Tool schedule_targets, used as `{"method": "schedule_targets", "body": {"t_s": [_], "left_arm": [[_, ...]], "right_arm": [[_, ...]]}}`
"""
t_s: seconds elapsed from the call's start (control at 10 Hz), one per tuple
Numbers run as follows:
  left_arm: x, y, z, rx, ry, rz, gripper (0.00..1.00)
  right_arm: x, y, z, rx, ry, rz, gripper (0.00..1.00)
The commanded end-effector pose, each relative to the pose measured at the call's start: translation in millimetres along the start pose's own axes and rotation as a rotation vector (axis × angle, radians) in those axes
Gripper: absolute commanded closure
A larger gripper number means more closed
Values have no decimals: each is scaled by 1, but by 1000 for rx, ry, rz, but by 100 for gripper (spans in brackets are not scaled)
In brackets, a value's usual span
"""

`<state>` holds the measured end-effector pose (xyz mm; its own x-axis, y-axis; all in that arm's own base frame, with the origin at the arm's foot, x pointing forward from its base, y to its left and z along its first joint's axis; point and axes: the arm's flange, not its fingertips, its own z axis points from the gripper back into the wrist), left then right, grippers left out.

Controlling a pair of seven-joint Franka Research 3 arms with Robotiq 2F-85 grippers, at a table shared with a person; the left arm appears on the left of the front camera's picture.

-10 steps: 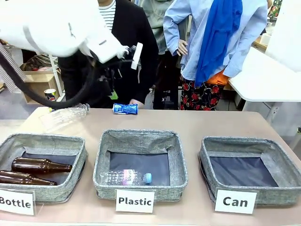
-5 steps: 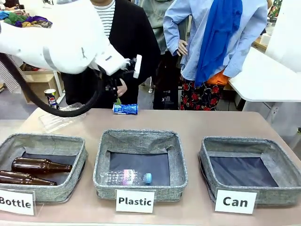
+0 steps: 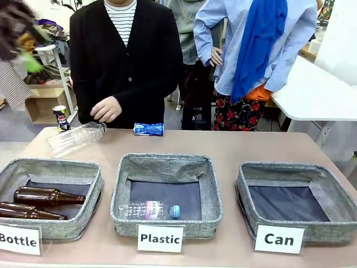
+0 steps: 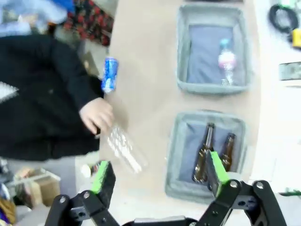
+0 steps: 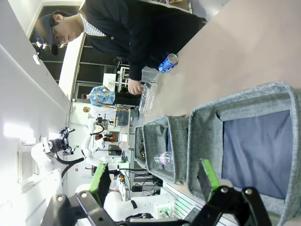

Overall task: Sort the can waste into the basket.
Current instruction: Pick up the can waste from the table and place it in the right Fabric basket.

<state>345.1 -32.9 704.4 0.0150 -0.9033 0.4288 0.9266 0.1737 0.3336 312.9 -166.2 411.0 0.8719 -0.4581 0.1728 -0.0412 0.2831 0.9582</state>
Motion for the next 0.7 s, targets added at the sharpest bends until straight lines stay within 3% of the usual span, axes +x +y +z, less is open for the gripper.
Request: {"method": "schedule_targets", "body": {"t_s": [0.0, 0.1, 0.3, 0.6], "left_arm": [[-51, 7, 4, 21, 21, 239, 0], [-95, 4, 14, 40, 29, 347, 0], [-179, 6, 19, 15, -81, 559, 0], [-228, 8, 9, -5, -174, 617, 0]], "right_arm": [[0, 4, 0, 1, 7, -18, 0], [0, 4, 0, 1, 7, -18, 0], [0, 4, 0, 1, 7, -18, 0], [0, 4, 0, 1, 7, -18, 0]]}}
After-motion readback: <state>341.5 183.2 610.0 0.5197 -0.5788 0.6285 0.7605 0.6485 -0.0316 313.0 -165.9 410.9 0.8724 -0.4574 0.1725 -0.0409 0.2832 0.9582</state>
